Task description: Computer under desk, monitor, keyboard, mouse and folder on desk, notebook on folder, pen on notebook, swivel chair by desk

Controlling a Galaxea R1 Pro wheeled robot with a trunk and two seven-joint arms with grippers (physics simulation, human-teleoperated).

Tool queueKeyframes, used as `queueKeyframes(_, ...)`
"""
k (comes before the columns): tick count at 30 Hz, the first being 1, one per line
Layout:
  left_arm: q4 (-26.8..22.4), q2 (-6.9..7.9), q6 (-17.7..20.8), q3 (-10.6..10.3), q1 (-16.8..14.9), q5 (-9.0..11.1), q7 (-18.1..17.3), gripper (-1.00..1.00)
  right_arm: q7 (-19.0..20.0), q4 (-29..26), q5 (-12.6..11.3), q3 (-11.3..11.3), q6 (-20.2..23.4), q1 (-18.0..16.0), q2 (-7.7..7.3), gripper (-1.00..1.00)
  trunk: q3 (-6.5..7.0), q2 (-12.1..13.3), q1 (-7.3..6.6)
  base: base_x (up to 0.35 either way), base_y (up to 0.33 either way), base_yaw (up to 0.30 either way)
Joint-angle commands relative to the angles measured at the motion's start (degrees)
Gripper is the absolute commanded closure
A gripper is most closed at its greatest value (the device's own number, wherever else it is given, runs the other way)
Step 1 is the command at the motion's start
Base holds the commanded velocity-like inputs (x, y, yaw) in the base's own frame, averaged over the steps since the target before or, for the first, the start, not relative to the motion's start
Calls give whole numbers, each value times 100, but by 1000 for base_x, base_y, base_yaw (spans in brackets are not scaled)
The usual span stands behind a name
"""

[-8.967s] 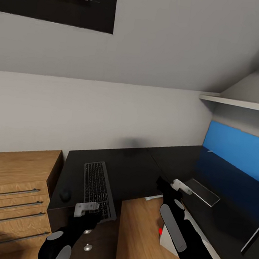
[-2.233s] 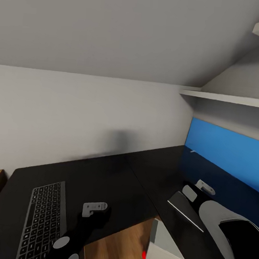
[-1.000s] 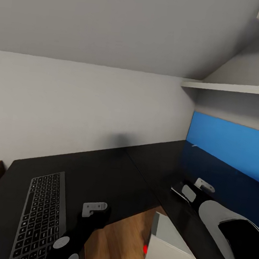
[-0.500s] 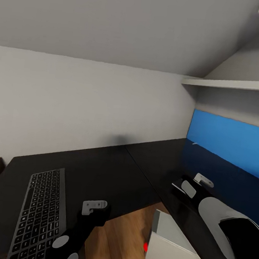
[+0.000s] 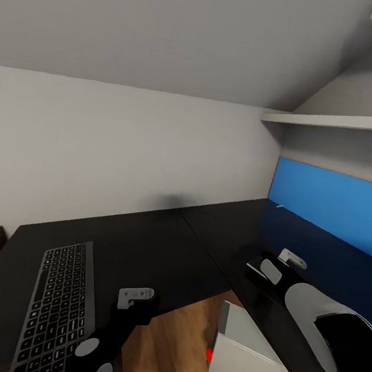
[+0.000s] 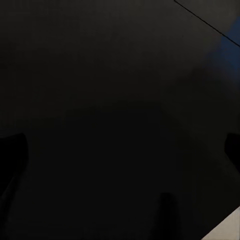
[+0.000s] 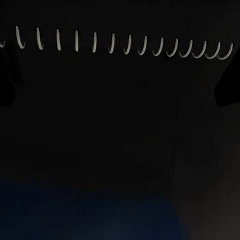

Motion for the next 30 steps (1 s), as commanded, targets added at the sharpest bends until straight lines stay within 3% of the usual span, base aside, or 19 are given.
queueKeyframes(1, 139, 1, 15, -9, -5, 142, 59, -100, -4, 339, -194, -169, -22, 79, 1, -100, -8, -1, 1, 0, 0, 0)
queueKeyframes(23, 139, 18, 41, 0, -5, 150, 50, -100, -4, 339, -185, -160, -22, 79, 2, -100, -8, -1, 1, 0, 0, 0)
queueKeyframes(24, 18, -15, -6, -34, -5, 53, 39, -100, 14, -29, -88, 26, 7, 31, -33, -100, -6, 1, -1, 0, 0, 0)
queueKeyframes(27, 60, -110, -18, -64, -5, -61, 32, -100, 5, -141, -69, 135, 105, 118, -87, -100, -6, 1, -1, 0, 0, 0)
queueKeyframes(30, 60, -206, -18, -28, -5, 22, 32, -100, 2, -100, -5, 246, 122, 92, -29, -100, -6, 1, -1, 0, 0, 0)
